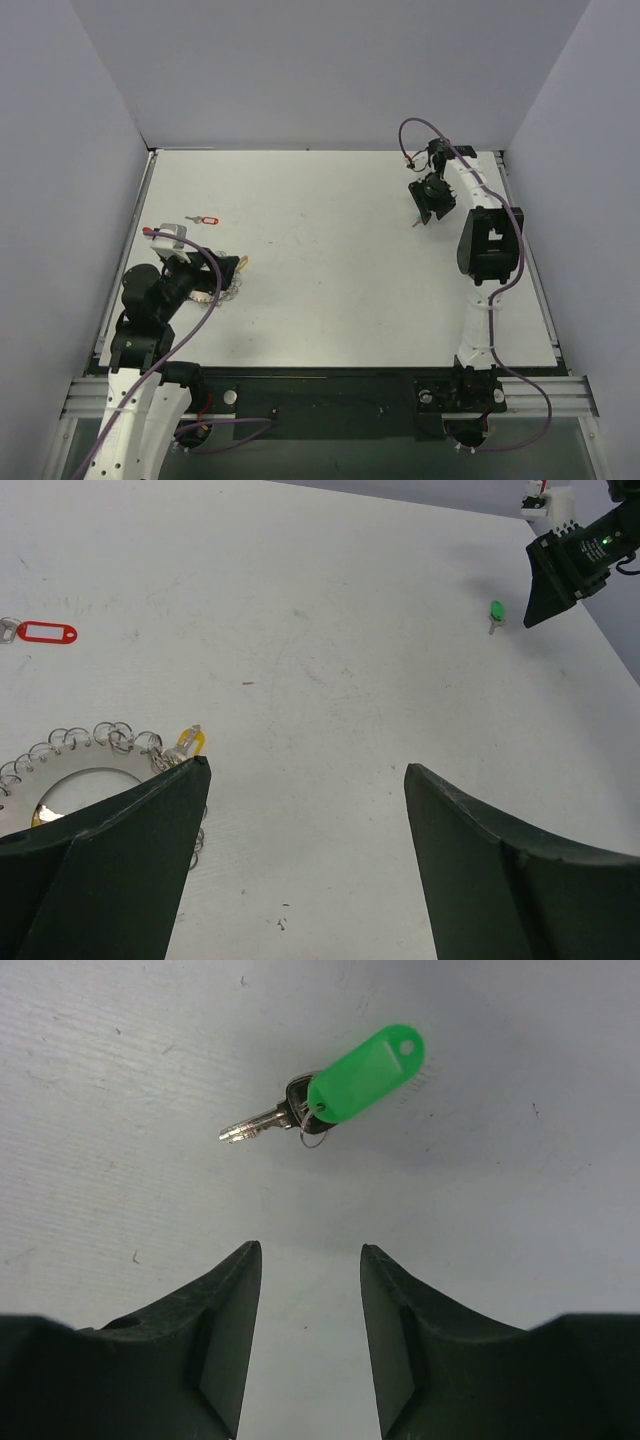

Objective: Put the keys on the keyring

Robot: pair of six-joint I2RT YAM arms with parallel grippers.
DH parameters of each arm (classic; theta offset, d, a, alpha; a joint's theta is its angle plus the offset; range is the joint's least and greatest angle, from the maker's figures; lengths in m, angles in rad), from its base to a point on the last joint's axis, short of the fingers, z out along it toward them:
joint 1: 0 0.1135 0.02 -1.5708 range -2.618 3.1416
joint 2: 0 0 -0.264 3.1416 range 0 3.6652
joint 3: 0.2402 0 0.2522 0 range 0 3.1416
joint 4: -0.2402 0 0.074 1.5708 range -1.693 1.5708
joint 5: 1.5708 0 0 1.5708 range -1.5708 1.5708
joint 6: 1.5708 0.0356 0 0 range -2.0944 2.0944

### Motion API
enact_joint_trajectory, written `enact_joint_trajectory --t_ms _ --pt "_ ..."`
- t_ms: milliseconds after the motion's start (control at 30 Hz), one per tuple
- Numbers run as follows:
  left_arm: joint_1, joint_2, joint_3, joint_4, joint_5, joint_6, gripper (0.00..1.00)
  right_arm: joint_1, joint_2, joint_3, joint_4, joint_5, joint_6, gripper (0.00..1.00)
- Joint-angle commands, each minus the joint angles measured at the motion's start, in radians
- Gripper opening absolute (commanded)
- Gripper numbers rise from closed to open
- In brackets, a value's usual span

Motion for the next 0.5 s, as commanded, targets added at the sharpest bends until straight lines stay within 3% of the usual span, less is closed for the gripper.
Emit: enact_joint_trajectory --t_ms 0,467 --pt "0.012 0.005 0.004 0.060 0.023 0.009 0.89 0.033 0.051 0.101 -0.075 0.092 -0.017 0.40" --pt "0.018 0.015 0.004 0.058 0.020 0.007 0.89 0.058 0.214 0.267 -0.106 0.142 -0.021 0.36"
